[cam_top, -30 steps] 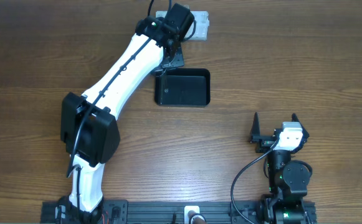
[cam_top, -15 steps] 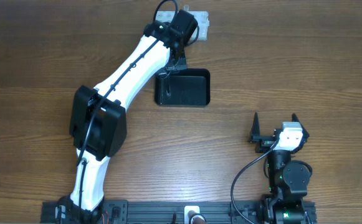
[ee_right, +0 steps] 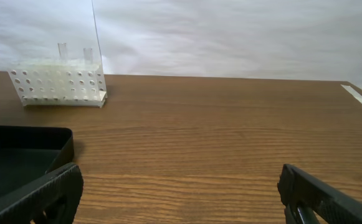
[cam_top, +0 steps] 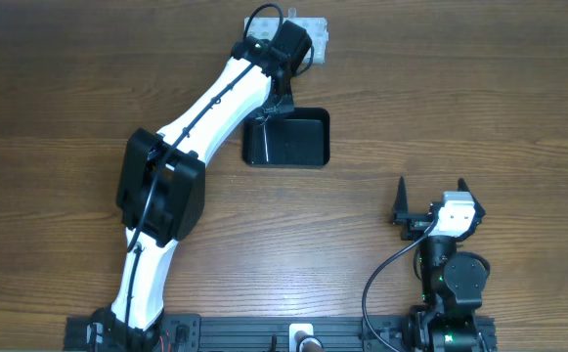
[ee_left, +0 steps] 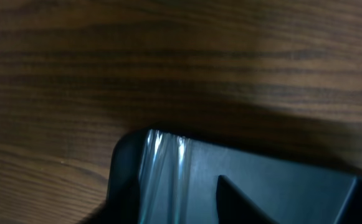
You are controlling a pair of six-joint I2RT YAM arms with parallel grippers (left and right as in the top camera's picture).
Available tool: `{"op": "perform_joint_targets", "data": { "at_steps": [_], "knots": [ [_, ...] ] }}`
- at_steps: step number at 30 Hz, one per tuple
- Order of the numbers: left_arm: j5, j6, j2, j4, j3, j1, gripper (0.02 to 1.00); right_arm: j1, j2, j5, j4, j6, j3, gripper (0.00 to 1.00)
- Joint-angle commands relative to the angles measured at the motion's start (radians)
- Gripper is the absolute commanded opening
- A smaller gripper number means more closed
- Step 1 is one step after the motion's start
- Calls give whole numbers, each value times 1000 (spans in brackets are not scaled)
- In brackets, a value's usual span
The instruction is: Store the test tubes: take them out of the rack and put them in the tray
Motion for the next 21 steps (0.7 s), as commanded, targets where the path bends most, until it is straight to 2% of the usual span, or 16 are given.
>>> {"op": "perform_joint_targets", "data": {
  "at_steps": [1, 7, 11, 13, 17, 21],
  "knots": [
    [-94, 12, -36, 57, 6, 2, 544, -5, -10, -5, -3, -5, -6, 991],
    [-108, 239, -172, 243, 5, 40, 652, -5, -10, -5, -3, -5, -6, 993],
    [-102, 351, -313, 410, -36, 95, 783, -5, -10, -5, -3, -5, -6, 993],
    [-74, 403, -389, 512, -93, 128, 831, -5, -10, -5, -3, -5, -6, 991],
    [17, 495, -582, 749, -299, 206, 853, -5, -10, -5, -3, -5, -6, 993],
    [86, 520, -783, 908, -547, 296, 882, -5, -10, -5, -3, -5, -6, 991]
  ]
}}
